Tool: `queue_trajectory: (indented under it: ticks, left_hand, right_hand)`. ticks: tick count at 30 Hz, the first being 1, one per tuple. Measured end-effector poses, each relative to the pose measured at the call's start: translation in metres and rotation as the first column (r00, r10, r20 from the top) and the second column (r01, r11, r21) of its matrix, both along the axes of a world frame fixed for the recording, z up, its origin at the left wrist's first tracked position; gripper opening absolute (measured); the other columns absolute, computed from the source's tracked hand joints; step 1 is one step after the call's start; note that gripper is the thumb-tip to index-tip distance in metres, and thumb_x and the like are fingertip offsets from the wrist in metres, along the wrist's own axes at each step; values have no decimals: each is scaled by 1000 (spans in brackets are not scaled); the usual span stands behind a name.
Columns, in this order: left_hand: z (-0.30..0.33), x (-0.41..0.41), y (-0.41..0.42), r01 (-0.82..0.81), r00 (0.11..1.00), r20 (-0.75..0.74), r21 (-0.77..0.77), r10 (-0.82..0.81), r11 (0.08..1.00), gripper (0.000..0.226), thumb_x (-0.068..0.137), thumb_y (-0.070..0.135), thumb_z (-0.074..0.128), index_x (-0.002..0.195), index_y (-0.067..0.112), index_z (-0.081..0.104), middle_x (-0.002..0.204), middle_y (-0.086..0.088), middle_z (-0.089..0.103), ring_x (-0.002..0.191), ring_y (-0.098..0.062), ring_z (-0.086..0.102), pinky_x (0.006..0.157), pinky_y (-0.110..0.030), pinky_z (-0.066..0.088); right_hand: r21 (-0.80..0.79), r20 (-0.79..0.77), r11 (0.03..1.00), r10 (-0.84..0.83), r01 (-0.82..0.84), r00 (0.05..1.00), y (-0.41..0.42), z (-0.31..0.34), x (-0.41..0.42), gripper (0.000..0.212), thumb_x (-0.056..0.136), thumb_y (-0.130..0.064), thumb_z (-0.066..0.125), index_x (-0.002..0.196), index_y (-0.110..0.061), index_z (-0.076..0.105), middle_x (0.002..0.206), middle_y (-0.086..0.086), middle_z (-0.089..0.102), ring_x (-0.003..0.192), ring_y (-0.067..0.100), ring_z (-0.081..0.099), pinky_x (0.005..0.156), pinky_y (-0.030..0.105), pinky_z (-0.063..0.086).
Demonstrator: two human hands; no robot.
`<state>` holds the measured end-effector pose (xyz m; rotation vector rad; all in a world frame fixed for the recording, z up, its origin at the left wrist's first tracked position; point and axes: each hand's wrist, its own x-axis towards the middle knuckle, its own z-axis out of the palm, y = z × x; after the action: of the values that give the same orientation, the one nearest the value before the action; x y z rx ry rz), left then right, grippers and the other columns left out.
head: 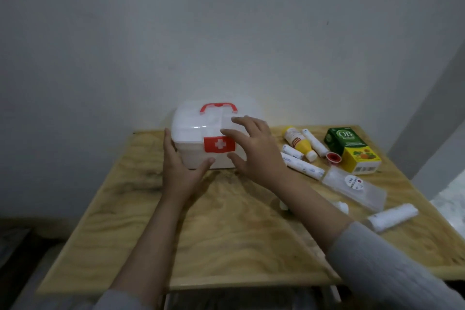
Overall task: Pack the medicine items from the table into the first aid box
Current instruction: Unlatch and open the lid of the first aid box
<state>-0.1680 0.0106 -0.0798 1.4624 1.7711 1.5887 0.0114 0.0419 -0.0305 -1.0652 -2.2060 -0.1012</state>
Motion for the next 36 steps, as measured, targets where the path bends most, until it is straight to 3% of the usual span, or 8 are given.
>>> queue_trajectory:
  ticks: [5, 8, 13, 17, 20, 24, 36]
  left_hand:
    - [-4, -1, 2, -13, 1000, 3, 18, 13, 1000, 110, 64, 39, 83, 146, 35, 10, 150, 1, 33, 134, -22, 39, 98, -50, 49]
    - [-3, 0, 4, -28, 1000, -11, 20, 28, 999, 108, 65, 36, 83, 145, 35, 10, 150, 0, 32, 135, -23, 39, 98, -49, 50]
    - [-2, 2, 5, -47, 998, -45, 24, 48, 999, 107, 67, 36, 82, 146, 31, 10, 150, -3, 32, 134, -23, 38, 99, -46, 49]
    - [-4, 0, 5, -40, 998, -37, 21, 41, 999, 108, 67, 36, 82, 146, 32, 9, 151, -2, 30, 135, -24, 36, 99, -47, 48]
    - [-5, -2, 6, -37, 999, -27, 9, 37, 999, 110, 66, 37, 82, 147, 33, 8, 152, -1, 29, 136, -24, 35, 100, -48, 47]
    - [-3, 0, 4, -40, 998, -40, 20, 40, 999, 105, 69, 46, 77, 146, 35, 8, 152, -1, 29, 134, -23, 38, 98, -47, 49]
    - [0, 0, 10, -143, 989, -18, 90, 145, 986, 88, 74, 63, 59, 145, 33, 18, 149, -1, 34, 130, -21, 42, 91, -43, 52]
  right_hand:
    - [117, 110, 989, -103, 90, 989, 1, -5, -10, 59, 59, -20, 82, 113, -18, 59, 123, 16, 61, 112, 42, 54, 85, 59, 49]
    - [255, 132, 962, -132, 95, 982, 6, -4, -9, 43, 68, -14, 74, 109, -13, 64, 115, 22, 65, 102, 46, 60, 77, 58, 53]
    - [231, 194, 973, -52, 7, 980, 6, -4, 1, 43, 77, -30, 67, 115, -12, 62, 123, 21, 62, 110, 45, 57, 84, 57, 52]
    - [129, 73, 991, 8, -17, 997, 3, 3, 6, 35, 82, -35, 62, 108, -12, 67, 124, 11, 64, 113, 35, 57, 88, 44, 51]
    - [119, -23, 993, 10, -7, 1000, 4, 12, 3, 24, 82, -30, 64, 97, -12, 72, 112, 7, 71, 102, 29, 63, 81, 38, 54]
    - [119, -112, 993, 0, 13, 994, 9, 23, -4, 17, 82, -27, 65, 92, -14, 72, 96, 4, 75, 87, 27, 64, 69, 38, 55]
    - [204, -303, 979, 86, -24, 949, 44, 69, -14, 19, 88, -28, 60, 97, -13, 67, 87, 3, 73, 79, 21, 65, 69, 37, 52]
